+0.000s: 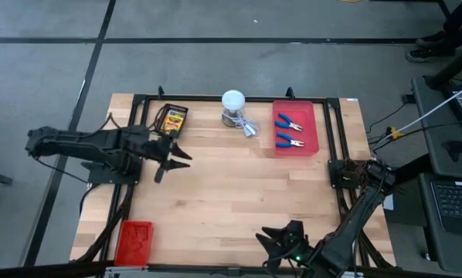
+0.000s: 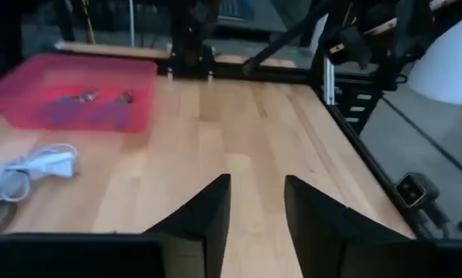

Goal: Pick & Place School Supplies
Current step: Return to Home Position

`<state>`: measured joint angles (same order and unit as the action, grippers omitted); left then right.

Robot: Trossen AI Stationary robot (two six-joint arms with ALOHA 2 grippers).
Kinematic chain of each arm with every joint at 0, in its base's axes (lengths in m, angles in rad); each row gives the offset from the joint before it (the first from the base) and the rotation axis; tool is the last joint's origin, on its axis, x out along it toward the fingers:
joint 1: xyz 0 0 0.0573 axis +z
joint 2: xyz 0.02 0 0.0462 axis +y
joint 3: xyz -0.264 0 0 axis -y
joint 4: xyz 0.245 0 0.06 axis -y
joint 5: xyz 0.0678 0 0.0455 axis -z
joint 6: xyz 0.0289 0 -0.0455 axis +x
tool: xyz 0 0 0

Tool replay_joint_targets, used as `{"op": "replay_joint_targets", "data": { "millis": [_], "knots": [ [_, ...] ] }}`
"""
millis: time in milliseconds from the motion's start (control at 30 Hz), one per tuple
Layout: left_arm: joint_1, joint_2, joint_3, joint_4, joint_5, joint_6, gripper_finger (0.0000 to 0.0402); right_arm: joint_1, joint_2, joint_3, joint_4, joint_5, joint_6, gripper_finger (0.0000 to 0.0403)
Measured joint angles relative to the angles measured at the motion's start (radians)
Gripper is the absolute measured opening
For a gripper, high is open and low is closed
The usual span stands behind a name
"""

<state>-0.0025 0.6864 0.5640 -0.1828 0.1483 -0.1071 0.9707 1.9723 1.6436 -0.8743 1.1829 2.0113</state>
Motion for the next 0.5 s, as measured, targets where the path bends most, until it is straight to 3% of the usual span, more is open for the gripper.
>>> {"op": "replay_joint_targets", "data": {
  "millis": [267, 367, 500],
  "knots": [
    [-0.022, -0.273, -0.245, 0.103, -0.082, 0.017, 0.0106, 0.003, -0.011, 0.0, 0.083, 0.062, 0.004, 0.0198],
    [-0.054, -0.388, -0.314, 0.071, -0.126, 0.017, 0.0106, 0.002, -0.011, 0.0, 0.096, 0.079, 0.024, 0.0198],
    [-0.096, -0.549, -0.355, -0.029, -0.161, 0.017, 0.0104, 0.002, -0.011, 0.0, 0.117, 0.203, 0.05, 0.0198]
  ]
}}
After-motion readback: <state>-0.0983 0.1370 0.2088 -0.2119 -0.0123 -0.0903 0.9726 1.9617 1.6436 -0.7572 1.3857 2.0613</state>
